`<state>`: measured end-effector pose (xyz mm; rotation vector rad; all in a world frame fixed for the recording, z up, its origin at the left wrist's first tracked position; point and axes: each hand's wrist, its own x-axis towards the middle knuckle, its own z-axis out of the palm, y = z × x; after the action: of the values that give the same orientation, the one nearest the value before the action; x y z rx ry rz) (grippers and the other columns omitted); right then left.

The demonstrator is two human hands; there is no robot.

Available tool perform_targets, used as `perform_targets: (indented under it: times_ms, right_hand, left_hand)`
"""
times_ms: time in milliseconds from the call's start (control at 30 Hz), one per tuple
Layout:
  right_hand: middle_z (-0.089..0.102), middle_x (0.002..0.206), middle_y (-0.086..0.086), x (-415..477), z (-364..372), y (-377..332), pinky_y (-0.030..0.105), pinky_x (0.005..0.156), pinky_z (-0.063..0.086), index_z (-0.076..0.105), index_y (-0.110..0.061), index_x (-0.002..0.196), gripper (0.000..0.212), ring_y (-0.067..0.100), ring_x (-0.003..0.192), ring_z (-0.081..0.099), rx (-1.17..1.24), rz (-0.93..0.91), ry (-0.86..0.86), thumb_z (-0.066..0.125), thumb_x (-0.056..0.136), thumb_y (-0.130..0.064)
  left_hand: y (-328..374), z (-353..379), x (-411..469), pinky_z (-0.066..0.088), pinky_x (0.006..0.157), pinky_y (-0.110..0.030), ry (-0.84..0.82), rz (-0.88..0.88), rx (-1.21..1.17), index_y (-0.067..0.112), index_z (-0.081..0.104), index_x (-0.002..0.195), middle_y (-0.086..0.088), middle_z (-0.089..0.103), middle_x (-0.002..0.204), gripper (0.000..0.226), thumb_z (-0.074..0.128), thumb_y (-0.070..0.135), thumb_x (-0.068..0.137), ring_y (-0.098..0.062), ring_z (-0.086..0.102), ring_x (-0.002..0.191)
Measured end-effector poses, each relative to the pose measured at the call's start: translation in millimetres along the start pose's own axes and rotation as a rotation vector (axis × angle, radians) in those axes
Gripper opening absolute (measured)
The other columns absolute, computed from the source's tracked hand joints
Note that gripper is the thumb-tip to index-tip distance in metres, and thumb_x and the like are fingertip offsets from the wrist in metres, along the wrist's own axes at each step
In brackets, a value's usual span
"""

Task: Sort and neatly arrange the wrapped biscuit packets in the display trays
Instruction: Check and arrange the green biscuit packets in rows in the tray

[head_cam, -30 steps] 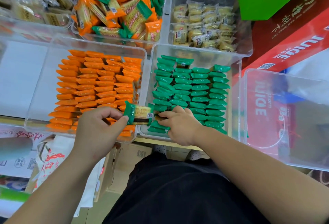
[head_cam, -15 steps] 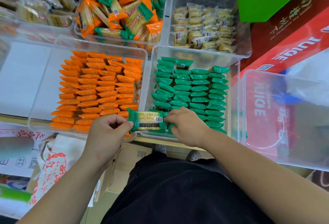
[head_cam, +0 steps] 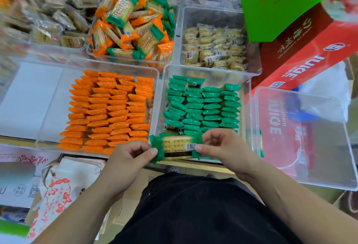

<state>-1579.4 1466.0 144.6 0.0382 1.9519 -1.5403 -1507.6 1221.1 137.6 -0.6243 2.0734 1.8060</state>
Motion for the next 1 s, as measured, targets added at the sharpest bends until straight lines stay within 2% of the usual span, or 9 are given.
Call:
perform_targets:
  times_ms: [100, 267, 400, 467, 667, 733, 833, 900, 1000]
  right_hand:
    - [0.063, 0.065, -0.001, -2, -5, -7, 0.021, 0.058, 0.044, 0.069, -0.016, 0.072, 0.012, 0.009, 0.06, 0.053, 0.184, 0.002, 0.047, 0.077, 0.081, -0.012]
    - [0.062, 0.071, 0.0, 0, -3, -10, 0.021, 0.059, 0.044, 0.071, -0.021, 0.066, 0.016, 0.009, 0.064, 0.054, 0.508, 0.11, -0.02, 0.067, 0.08, -0.016]
    - [0.066, 0.078, 0.005, -1, -4, -11, 0.022, 0.057, 0.047, 0.071, -0.019, 0.069, 0.01, 0.013, 0.067, 0.056, 0.648, 0.114, -0.028, 0.073, 0.079, -0.018]
    - [0.07, 0.083, 0.008, -3, -11, -14, 0.023, 0.057, 0.05, 0.07, -0.017, 0.071, 0.021, 0.015, 0.07, 0.062, 0.726, 0.065, -0.054, 0.09, 0.067, -0.024]
    - [0.066, 0.087, 0.011, -14, -17, -33, 0.026, 0.064, 0.05, 0.072, -0.018, 0.075, 0.038, 0.023, 0.079, 0.06, 0.654, -0.056, -0.084, 0.099, 0.052, -0.031]
    - [0.066, 0.091, 0.012, -13, -18, -35, 0.026, 0.065, 0.05, 0.07, -0.02, 0.081, 0.036, 0.024, 0.081, 0.061, 0.665, -0.073, -0.087, 0.097, 0.058, -0.03]
    - [0.068, 0.101, 0.018, -12, -19, -38, 0.027, 0.066, 0.052, 0.061, -0.023, 0.092, 0.028, 0.025, 0.085, 0.065, 0.714, -0.091, -0.07, 0.083, 0.076, -0.015]
    - [0.069, 0.099, 0.016, -13, -17, -40, 0.025, 0.065, 0.053, 0.068, -0.021, 0.09, 0.015, 0.023, 0.083, 0.065, 0.682, -0.082, -0.023, 0.071, 0.081, -0.009]
    - [0.072, 0.094, 0.013, -14, -17, -38, 0.023, 0.065, 0.054, 0.079, -0.01, 0.089, 0.022, 0.018, 0.08, 0.067, 0.662, -0.065, -0.025, 0.063, 0.081, 0.003]
  left_hand:
    - [13, 5, -1, 0.043, 0.06, -0.03, -0.017, 0.028, -0.108, 0.016, 0.071, 0.069, 0.003, 0.057, 0.061, 0.029, 0.062, 0.01, 0.096, -0.009, 0.051, 0.059]
    - [47, 9, -7, 0.044, 0.059, -0.019, -0.116, 0.176, -0.187, 0.016, 0.072, 0.07, -0.006, 0.06, 0.067, 0.023, 0.067, 0.017, 0.092, -0.012, 0.05, 0.063]
    - [54, 8, -4, 0.046, 0.065, -0.03, -0.138, 0.194, -0.177, 0.012, 0.07, 0.074, -0.021, 0.061, 0.077, 0.021, 0.064, 0.027, 0.086, -0.016, 0.053, 0.068]
    - [50, 6, 0, 0.042, 0.067, -0.037, -0.099, 0.166, -0.173, 0.011, 0.071, 0.076, -0.014, 0.06, 0.07, 0.02, 0.066, 0.021, 0.092, -0.017, 0.05, 0.065]
    - [37, 11, 4, 0.043, 0.066, -0.031, -0.055, 0.06, -0.165, 0.004, 0.072, 0.085, -0.007, 0.061, 0.066, 0.019, 0.058, 0.006, 0.096, -0.016, 0.049, 0.063]
    - [39, 13, 5, 0.044, 0.06, -0.028, -0.012, 0.04, -0.25, 0.006, 0.071, 0.09, -0.011, 0.062, 0.07, 0.011, 0.062, 0.001, 0.092, -0.016, 0.052, 0.062]
    - [43, 11, 8, 0.034, 0.061, -0.039, 0.02, 0.053, -0.322, 0.023, 0.066, 0.102, -0.015, 0.061, 0.074, 0.029, 0.069, -0.002, 0.088, -0.019, 0.052, 0.062]
    - [47, 9, 7, 0.039, 0.066, -0.045, 0.026, 0.109, -0.342, 0.028, 0.07, 0.095, -0.02, 0.063, 0.078, 0.025, 0.071, 0.005, 0.084, -0.029, 0.055, 0.07]
    - [54, 7, 5, 0.055, 0.084, -0.047, 0.026, 0.125, -0.399, 0.019, 0.079, 0.086, -0.025, 0.07, 0.098, 0.022, 0.064, 0.004, 0.086, -0.042, 0.062, 0.095]
